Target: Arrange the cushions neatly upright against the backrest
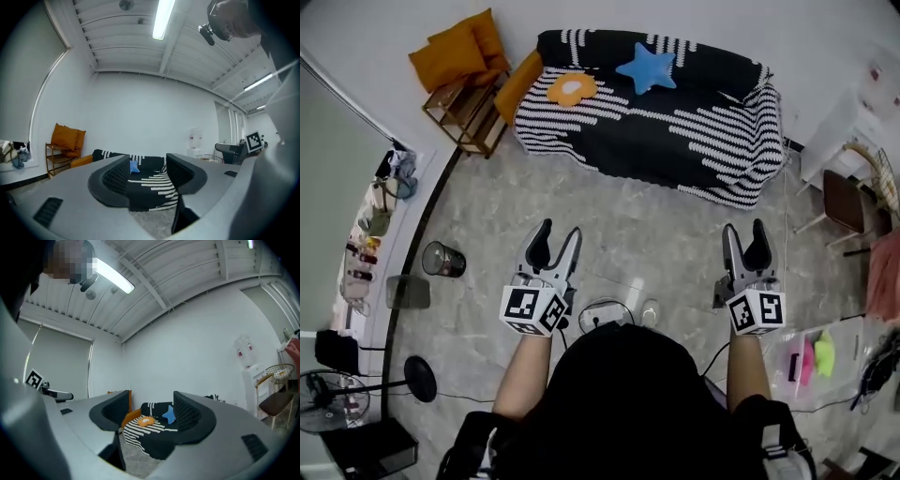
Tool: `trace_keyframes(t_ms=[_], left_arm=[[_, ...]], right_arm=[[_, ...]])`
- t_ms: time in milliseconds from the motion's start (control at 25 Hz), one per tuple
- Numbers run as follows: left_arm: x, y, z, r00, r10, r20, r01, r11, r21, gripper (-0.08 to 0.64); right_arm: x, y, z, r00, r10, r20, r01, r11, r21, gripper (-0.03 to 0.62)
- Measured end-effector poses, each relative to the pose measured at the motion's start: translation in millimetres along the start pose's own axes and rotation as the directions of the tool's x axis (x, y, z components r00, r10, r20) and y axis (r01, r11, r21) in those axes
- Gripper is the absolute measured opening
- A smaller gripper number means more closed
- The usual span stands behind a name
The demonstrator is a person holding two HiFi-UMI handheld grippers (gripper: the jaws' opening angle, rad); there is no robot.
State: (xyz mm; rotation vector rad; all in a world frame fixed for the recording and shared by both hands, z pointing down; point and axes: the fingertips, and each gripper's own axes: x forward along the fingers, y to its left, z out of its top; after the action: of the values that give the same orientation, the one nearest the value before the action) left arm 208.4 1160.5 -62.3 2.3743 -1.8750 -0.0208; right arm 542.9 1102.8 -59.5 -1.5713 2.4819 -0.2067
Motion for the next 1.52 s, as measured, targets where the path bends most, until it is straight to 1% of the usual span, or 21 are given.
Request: trace_keyframes(t_ms=[160, 240, 360, 440, 560, 680, 800, 960, 1080, 1160, 1320, 1520], left_arm=[[26.8, -12.0, 11.3, 1.0, 0.021, 0.019, -0.021, 1.0, 0.015, 0.258], [36.1, -16.5, 16.9, 0.999, 0.032, 0.034, -0.032, 0.999, 0.022, 0.258], [48.3, -20.7, 21.0, 0.998, 0.042, 0.05, -0.043, 0.999, -0.001, 0.258], [58.7, -25.5, 22.0, 0.998, 0.032, 0.052, -0.032, 0.999, -0.005, 0.259], [80.6, -36.7, 20.4, 0.999, -0.007, 0.041, 0.006, 1.0, 0.013, 0.259], [100.9, -47.8, 18.0, 0.998, -0.044, 0.036, 0.044, 0.999, 0.013, 0.259], [115.4, -50.0, 15.9, 0.997, -0.066, 0.028, 0.066, 0.998, 0.005, 0.259], [140.5, -37.3, 10.4, 0.997, -0.075, 0.0, 0.075, 0.997, 0.009, 0.259], [168.5, -26.3, 8.9, 0.997, -0.083, 0.002, 0.082, 0.996, 0.03, 0.259], [189.2, -20.7, 9.4, 0.996, -0.092, 0.004, 0.092, 0.995, 0.037, 0.277], [231.9, 1.6, 9.9, 0.993, -0.116, 0.01, 0.116, 0.993, 0.012, 0.305], [287.0, 40.1, 4.1, 0.993, -0.114, -0.002, 0.114, 0.993, -0.035, 0.312]], right_arm=[[14.7, -29.1, 4.4, 1.0, 0.0, 0.015, 0.001, 1.0, -0.016, 0.307], [19.3, -31.2, 6.1, 1.0, 0.014, 0.016, -0.013, 1.0, -0.025, 0.315], [20.9, -26.2, 7.3, 0.999, 0.031, 0.016, -0.031, 0.999, -0.022, 0.318], [19.9, -23.5, 6.6, 0.999, 0.039, 0.013, -0.039, 0.999, -0.011, 0.338], [20.0, -26.5, 7.9, 0.999, 0.035, 0.021, -0.035, 0.999, -0.019, 0.362], [29.4, -36.3, 5.0, 1.0, 0.021, 0.008, -0.021, 1.0, -0.015, 0.365], [43.1, -41.3, 4.2, 1.0, 0.02, -0.015, -0.021, 0.999, -0.026, 0.365], [67.1, -45.4, 5.2, 0.999, 0.011, -0.031, -0.012, 0.999, -0.045, 0.365], [91.2, -53.2, -0.9, 0.999, -0.001, -0.052, -0.002, 0.998, -0.059, 0.364], [109.7, -60.0, -5.0, 0.998, -0.009, -0.068, 0.005, 0.998, -0.066, 0.364], [164.6, -62.3, -11.0, 0.995, 0.001, -0.096, -0.011, 0.995, -0.103, 0.364], [230.4, -70.8, -20.2, 0.992, 0.0, -0.126, -0.015, 0.993, -0.116, 0.362]])
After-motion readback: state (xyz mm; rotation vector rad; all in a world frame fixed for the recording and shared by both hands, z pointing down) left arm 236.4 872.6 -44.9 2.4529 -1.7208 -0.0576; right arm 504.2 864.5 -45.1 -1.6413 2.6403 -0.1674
